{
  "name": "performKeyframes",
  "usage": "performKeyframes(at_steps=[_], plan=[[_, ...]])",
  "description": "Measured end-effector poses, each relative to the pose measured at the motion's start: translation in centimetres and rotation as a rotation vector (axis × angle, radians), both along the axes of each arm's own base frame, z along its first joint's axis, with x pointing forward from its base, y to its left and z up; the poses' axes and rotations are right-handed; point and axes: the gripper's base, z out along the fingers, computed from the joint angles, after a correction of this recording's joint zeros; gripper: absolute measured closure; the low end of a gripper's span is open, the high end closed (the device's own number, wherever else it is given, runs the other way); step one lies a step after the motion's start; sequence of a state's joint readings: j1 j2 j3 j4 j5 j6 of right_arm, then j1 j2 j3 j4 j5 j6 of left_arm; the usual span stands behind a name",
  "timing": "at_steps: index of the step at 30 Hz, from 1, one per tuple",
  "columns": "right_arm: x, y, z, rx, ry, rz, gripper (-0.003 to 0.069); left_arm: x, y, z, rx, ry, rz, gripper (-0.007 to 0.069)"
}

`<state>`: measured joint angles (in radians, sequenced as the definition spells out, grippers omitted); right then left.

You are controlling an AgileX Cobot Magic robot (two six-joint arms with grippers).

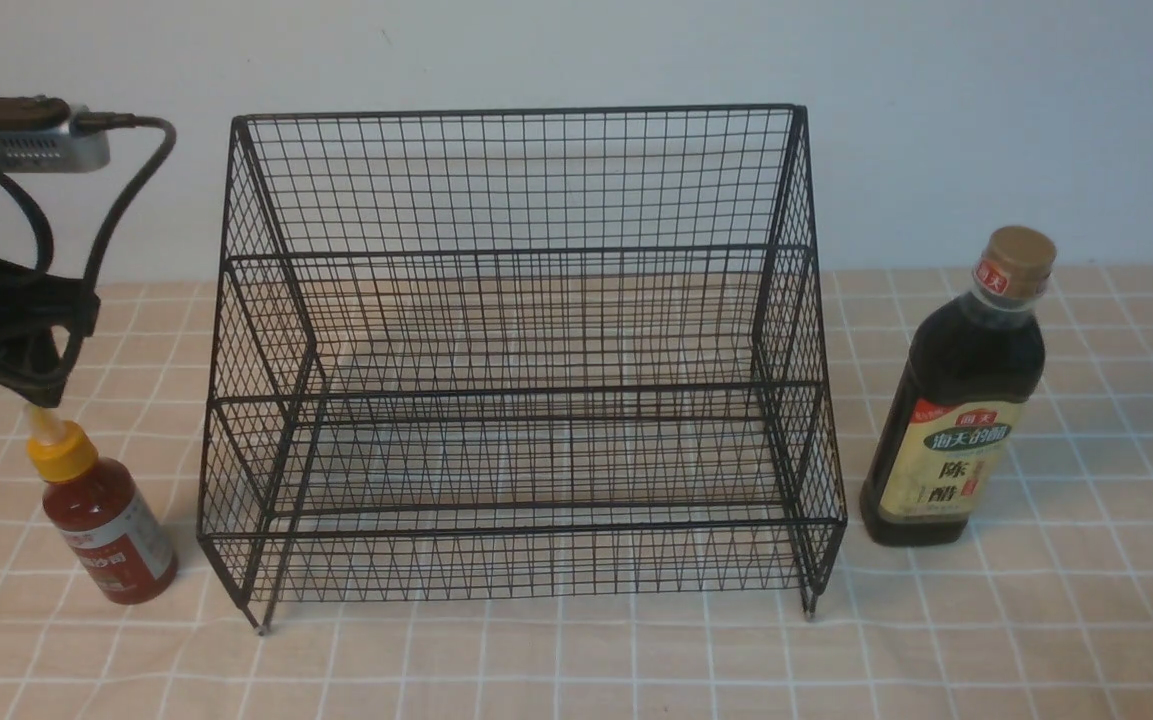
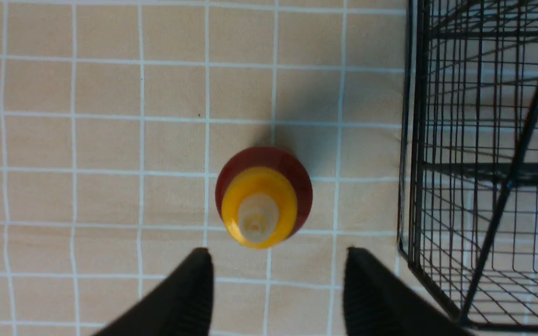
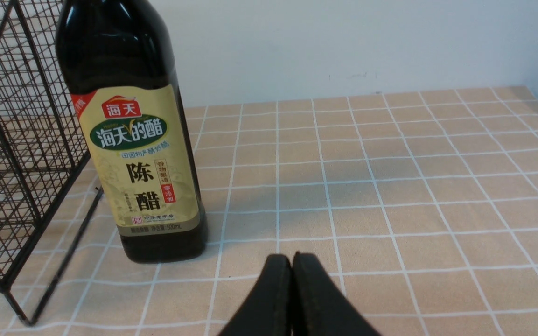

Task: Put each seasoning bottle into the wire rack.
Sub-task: Use the left arm to grab the condiment bottle closest to it, then use the left arm to put the condiment bottle back on the shelf

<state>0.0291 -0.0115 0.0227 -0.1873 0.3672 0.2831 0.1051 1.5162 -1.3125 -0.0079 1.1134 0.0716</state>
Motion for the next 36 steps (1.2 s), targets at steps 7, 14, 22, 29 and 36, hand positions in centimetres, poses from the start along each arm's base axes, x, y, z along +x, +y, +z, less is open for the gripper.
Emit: performKeyframes(at_steps=[7,14,22,29,36], plan=[[0.0,0.0,0.0,0.0,0.0,0.0,0.0673,2.1,0.3,-3.1,0.006,0.07,-0.002,-0.0001],[0.0,0.0,0.0,0.0,0.0,0.0,0.0673,3.5,0.5,-6.1,0.002,0.147,0.0,0.0049],[0.0,0.0,0.0,0.0,0.0,0.0,0.0673,3.5,0.6,-6.5,0.004,0.174,0.002,0.034],[0.0,0.0,0.0,0.0,0.0,0.0,0.0673,2.8,0.8,-4.2,0.029,0.221,0.0,0.0337],[0.0,0.0,0.0,0.0,0.0,0.0,0.0673,0.1,0.3,4.6,0.037,-0.055,0.007,0.0337]])
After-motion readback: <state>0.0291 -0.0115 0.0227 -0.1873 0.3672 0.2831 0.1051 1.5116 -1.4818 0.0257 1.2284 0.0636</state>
